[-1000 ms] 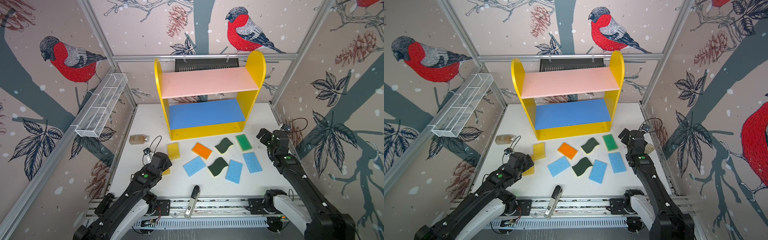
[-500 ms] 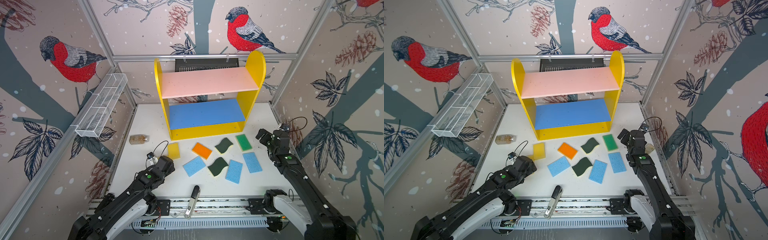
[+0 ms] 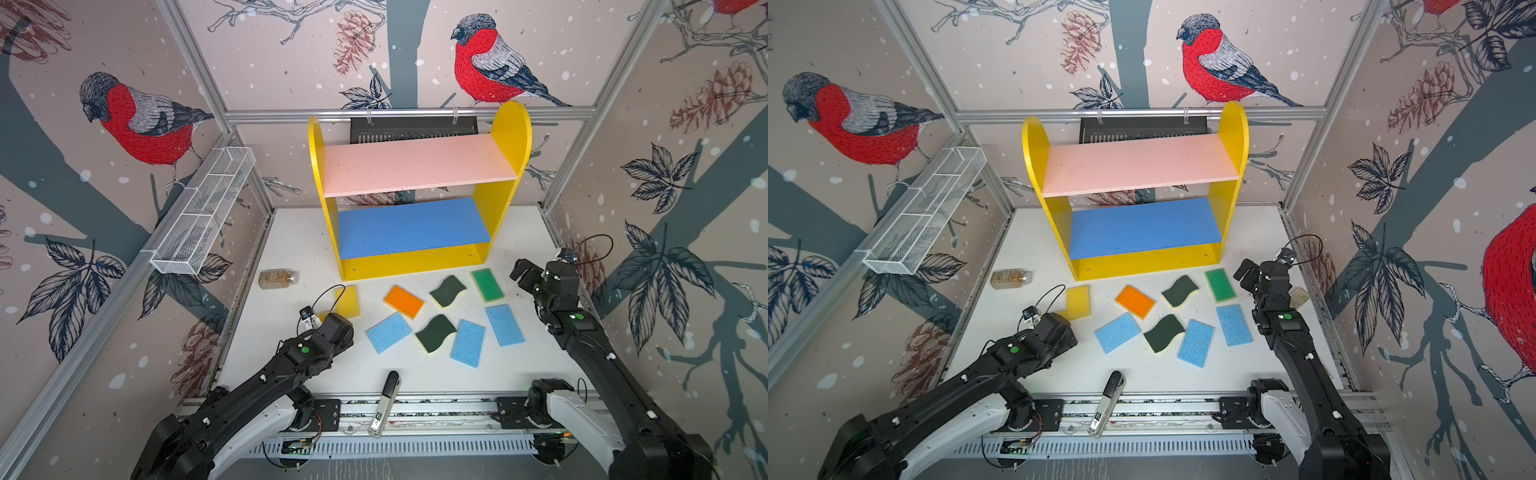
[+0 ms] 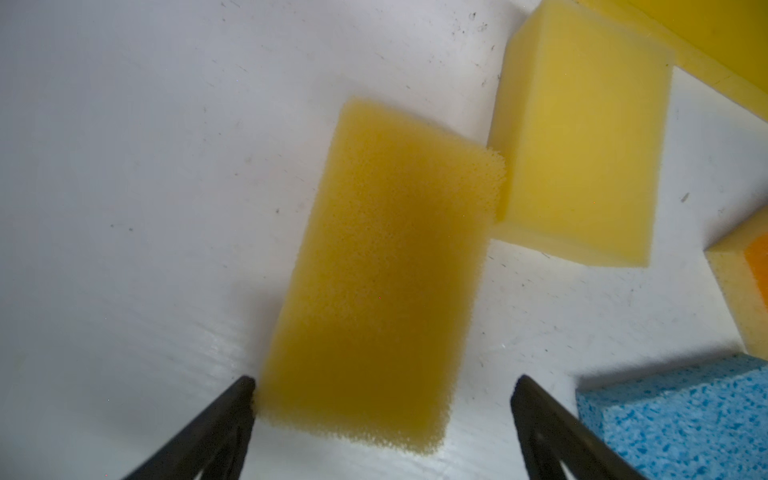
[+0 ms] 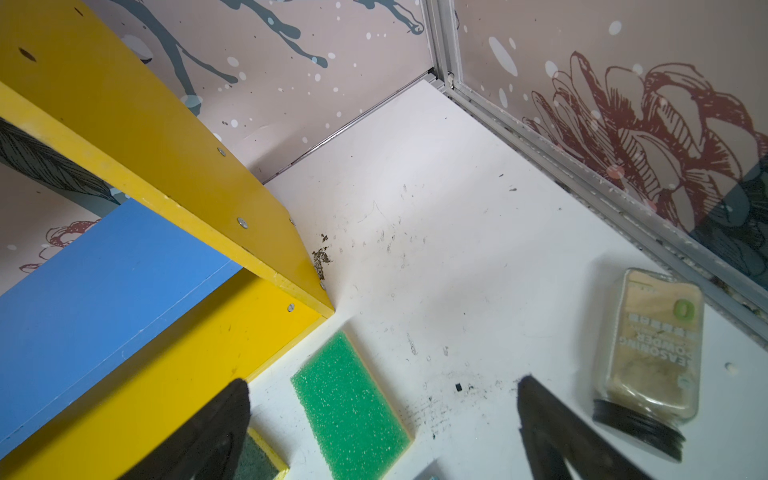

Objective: Place and organize the cleaning sponges onto the shelf
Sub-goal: 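Lower the left gripper and close it on the flat yellow sponge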

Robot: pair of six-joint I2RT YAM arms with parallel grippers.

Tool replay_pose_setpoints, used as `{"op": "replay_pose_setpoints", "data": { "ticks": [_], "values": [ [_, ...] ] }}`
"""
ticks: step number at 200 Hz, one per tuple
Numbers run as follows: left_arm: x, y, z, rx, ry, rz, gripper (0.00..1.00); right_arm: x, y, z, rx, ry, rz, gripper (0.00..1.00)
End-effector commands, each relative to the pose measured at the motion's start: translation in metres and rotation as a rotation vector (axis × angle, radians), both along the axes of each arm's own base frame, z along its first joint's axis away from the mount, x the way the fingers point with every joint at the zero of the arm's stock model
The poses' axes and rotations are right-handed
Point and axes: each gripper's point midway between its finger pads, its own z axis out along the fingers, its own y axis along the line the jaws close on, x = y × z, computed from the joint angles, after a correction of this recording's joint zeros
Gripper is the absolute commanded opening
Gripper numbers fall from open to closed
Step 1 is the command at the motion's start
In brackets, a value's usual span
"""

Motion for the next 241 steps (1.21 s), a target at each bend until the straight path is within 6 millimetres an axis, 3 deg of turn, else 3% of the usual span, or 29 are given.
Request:
{"op": "replay_pose_setpoints", "data": {
  "ticks": [1, 64, 82, 119, 241],
  "values": [
    [0.004, -0.008, 0.002, -0.018, -0.009, -0.02, 0.95, 0.0, 0.003, -0.003, 0.02, 0.009, 0.009, 1.0],
    [0.003, -0.021, 0.005, 0.012, 0.025, -0.063, 0.93, 0.001, 0.005, -0.013, 0.031, 0.028, 0.013, 1.0],
    [-0.002, -0.012, 0.008, 0.057, 0.049, -0.026, 0.98, 0.001, 0.006, -0.015, 0.033, 0.034, 0.017, 1.0],
    [-0.006, -0.003, 0.008, 0.106, 0.076, -0.001, 0.98, 0.003, 0.008, -0.018, 0.043, 0.038, 0.024, 1.0],
    [0.013, -0.011, 0.008, 0.148, 0.057, 0.004, 0.97, 0.003, 0.01, -0.022, 0.042, 0.053, 0.035, 1.0]
  ]
}}
